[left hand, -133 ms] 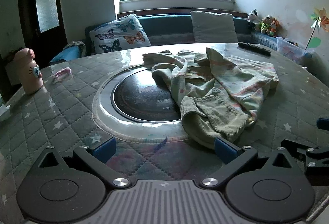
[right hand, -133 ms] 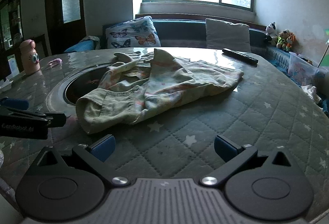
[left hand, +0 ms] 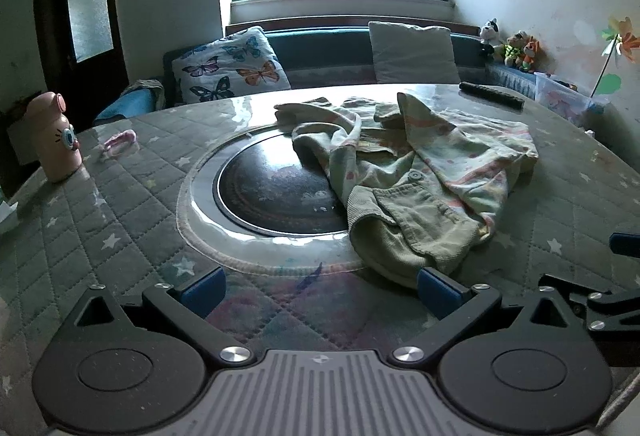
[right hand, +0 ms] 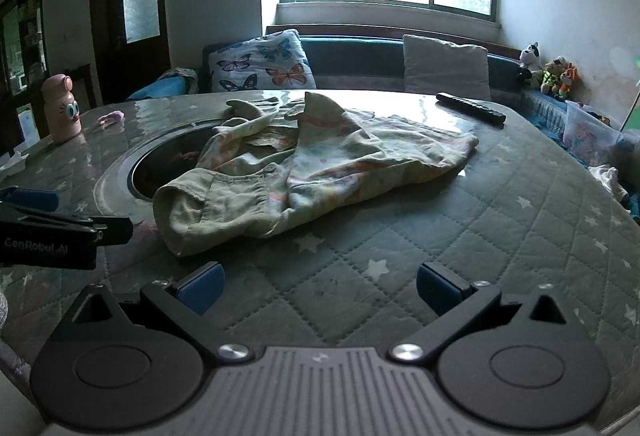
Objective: Fold clothes
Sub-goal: 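Move both grippers toward the crumpled patterned shirt on the table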
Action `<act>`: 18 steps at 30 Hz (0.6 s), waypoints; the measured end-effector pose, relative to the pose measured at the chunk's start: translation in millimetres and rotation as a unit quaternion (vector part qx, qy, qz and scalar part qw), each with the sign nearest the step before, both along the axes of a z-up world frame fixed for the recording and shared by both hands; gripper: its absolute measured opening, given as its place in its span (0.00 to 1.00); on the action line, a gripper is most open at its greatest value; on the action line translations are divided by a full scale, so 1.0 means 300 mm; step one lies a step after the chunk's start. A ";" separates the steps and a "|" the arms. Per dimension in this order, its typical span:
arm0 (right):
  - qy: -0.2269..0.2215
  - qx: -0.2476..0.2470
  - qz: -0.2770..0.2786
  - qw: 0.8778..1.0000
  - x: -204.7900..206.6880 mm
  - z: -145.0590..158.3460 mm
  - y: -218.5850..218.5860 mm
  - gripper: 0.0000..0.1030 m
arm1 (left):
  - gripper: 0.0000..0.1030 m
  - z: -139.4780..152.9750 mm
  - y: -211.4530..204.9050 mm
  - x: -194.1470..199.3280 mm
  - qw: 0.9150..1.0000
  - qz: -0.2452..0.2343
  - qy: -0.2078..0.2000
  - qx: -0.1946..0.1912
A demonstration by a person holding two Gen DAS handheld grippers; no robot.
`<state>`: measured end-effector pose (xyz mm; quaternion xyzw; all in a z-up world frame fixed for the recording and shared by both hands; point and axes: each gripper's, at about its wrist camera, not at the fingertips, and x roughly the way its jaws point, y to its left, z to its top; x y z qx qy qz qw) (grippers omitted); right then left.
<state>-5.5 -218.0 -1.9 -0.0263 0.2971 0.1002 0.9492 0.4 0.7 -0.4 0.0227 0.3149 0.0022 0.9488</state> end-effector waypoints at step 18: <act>0.017 0.006 0.001 1.000 -0.001 -0.010 0.006 1.00 | 1.00 -0.038 -0.004 0.018 0.999 -0.007 0.030 -0.010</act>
